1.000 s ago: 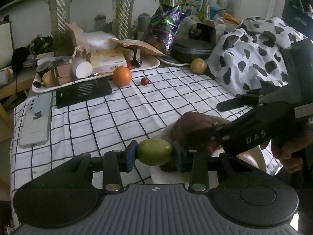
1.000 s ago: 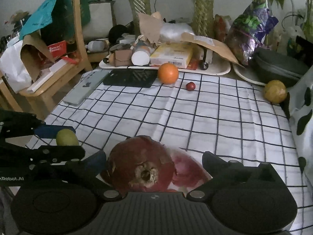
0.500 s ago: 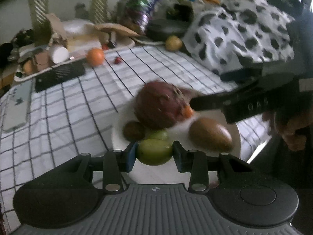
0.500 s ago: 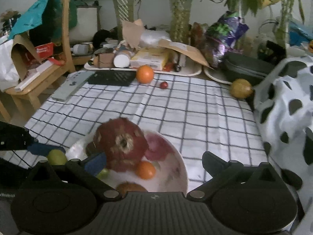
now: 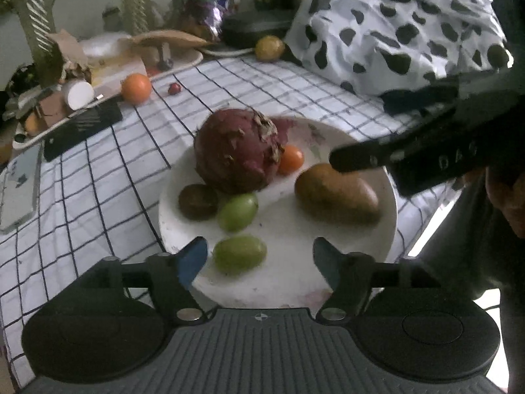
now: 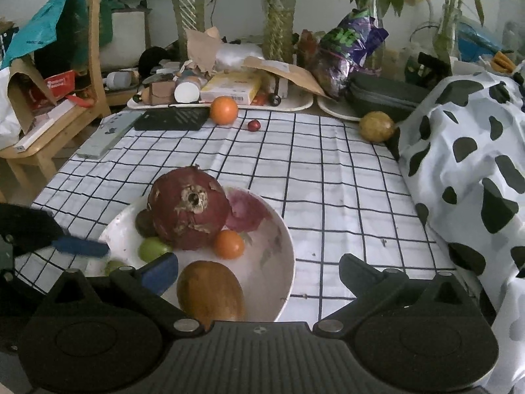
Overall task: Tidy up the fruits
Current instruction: 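Open the right gripper to drop the pomegranate while the left releases the green fruit, then withdraw both open grippers from the plate toward the remaining fruits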
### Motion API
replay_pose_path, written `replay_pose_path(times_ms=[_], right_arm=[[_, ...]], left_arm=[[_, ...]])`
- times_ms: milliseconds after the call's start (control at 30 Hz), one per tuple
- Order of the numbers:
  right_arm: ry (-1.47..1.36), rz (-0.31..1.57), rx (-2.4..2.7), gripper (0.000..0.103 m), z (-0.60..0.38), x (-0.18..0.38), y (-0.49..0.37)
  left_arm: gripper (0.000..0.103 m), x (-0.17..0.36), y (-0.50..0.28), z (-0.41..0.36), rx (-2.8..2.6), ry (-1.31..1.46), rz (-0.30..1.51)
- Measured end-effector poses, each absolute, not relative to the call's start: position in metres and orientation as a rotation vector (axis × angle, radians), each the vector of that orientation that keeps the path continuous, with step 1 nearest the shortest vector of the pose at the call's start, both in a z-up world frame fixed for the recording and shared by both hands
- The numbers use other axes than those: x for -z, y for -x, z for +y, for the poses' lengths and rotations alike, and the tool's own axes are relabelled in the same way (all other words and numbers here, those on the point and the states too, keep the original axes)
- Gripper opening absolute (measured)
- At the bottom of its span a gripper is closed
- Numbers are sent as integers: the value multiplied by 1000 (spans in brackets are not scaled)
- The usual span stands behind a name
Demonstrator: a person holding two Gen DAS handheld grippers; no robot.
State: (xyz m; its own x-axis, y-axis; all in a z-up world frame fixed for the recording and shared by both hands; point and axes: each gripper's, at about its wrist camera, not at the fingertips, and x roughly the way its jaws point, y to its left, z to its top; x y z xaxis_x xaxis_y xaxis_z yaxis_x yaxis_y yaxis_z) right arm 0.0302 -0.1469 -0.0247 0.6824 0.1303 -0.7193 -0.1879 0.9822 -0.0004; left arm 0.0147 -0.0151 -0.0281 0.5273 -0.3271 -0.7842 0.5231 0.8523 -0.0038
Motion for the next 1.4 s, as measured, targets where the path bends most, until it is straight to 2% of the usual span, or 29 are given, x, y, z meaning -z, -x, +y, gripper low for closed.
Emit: replay_pose_path(times_ms=[1400], right_arm=[[92,748,-63,103,-159,25,-50]], left_arm=[[72,-4,-46,0,389,-97,771]])
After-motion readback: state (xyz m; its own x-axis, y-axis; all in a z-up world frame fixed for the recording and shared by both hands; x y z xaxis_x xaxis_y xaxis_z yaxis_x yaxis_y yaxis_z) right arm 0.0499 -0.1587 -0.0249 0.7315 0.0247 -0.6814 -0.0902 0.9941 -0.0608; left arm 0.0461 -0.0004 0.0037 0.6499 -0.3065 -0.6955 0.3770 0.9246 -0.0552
